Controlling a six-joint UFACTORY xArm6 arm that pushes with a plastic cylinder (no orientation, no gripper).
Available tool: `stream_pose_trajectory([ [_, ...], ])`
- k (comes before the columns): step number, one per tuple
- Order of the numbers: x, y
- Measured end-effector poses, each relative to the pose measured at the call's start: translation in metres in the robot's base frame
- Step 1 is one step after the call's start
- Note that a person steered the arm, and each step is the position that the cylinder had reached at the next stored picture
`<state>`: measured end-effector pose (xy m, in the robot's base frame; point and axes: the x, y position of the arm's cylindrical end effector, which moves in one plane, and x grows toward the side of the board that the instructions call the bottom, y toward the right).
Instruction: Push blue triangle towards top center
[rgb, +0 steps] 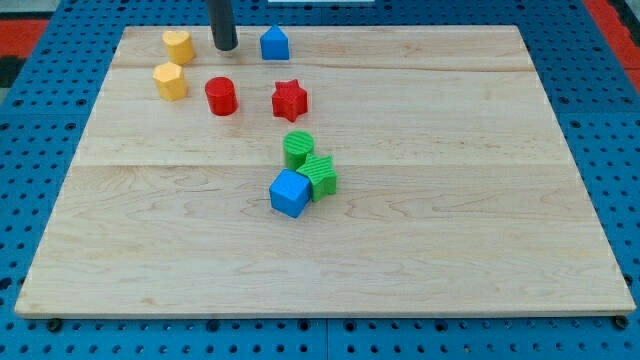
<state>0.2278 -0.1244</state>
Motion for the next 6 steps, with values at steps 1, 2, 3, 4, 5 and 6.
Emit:
stream_pose_trajectory([
  [1,0.001,0.03],
  [2,0.002,0.051],
  [3,0.002,0.052],
  [4,0.002,0.057],
  [5,0.002,0.084],
  [6,0.002,0.091],
])
